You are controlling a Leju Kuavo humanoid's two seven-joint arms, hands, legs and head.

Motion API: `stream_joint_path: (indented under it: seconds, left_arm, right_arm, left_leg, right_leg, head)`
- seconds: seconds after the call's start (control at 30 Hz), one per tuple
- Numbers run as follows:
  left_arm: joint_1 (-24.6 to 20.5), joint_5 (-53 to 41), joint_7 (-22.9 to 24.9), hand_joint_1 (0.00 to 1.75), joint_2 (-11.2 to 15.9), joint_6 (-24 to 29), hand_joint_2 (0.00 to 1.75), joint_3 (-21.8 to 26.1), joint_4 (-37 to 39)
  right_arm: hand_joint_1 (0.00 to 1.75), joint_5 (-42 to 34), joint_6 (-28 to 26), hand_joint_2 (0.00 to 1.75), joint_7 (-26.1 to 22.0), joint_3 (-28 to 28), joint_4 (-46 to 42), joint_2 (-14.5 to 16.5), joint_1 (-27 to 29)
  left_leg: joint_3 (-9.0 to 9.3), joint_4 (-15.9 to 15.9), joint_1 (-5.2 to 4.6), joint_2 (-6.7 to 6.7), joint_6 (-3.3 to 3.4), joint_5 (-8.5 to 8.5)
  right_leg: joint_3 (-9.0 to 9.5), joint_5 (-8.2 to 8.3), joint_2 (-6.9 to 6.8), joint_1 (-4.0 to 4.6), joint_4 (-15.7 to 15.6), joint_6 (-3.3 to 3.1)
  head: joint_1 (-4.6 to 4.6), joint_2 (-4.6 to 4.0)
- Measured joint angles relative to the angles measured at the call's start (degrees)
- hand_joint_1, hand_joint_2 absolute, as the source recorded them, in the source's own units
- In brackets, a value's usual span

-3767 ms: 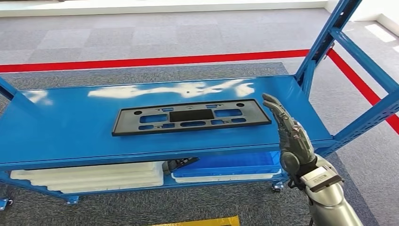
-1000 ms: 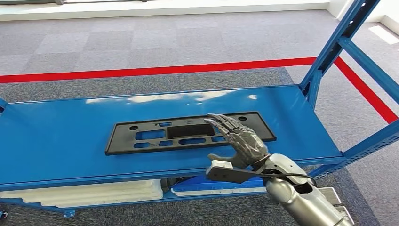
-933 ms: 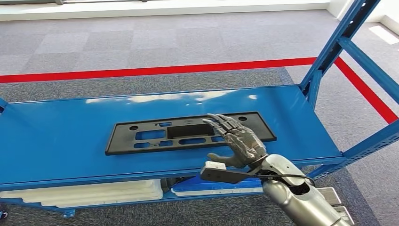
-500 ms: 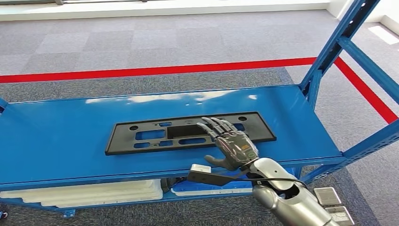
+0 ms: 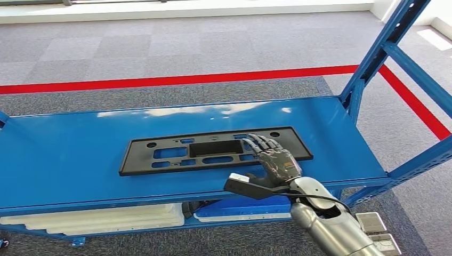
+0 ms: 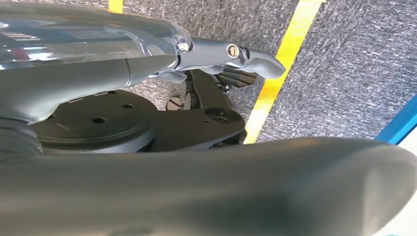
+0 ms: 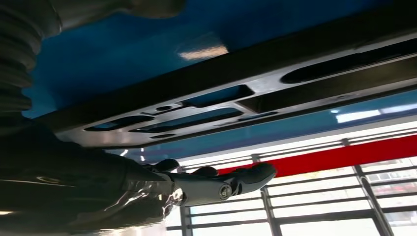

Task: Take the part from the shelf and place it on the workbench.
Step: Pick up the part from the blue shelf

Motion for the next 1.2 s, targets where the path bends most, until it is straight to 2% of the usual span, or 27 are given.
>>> stream_joint_path:
  seconds: [0.27,0.7,1.2]
  left_arm:
    - [0.0,-0.8,-0.1,0.00,0.0,-0.3,0.00,0.0,0.0]
    - [-0.2,-1.3,-0.9,0.00,0.0,-0.9,0.00,0.2,0.0]
    - [-0.4,-3.4,-1.2,0.00,-0.2,-1.3,0.00,0.7,0.0]
  right_arm:
    - [0.00,0.3,-0.6,1.75,-0.7,-4.6,3.6,0.8,-0.8]
    - [0.00,2.8,-1.7,1.75,-2.9,-8.8,6.4,1.6,-2.1]
    - [0.00,5.2,-0.3,1.75,-4.6,-7.8,13.5,3.0,-8.6]
  left_leg:
    - [0.00,0.0,0.00,0.00,0.00,0.00]
    - [0.06,0.0,0.00,0.00,0.00,0.00]
    - [0.13,0.0,0.00,0.00,0.00,0.00]
  right_leg:
    - [0.00,0.00,0.01,0.00,0.0,0.00]
    - [0.06,0.00,0.01,0.00,0.0,0.00]
    - [0.12,0.02,0.03,0.00,0.0,-0.01]
  head:
    - [0.00,0.00]
    - [0.00,0.00]
    - [0.00,0.00]
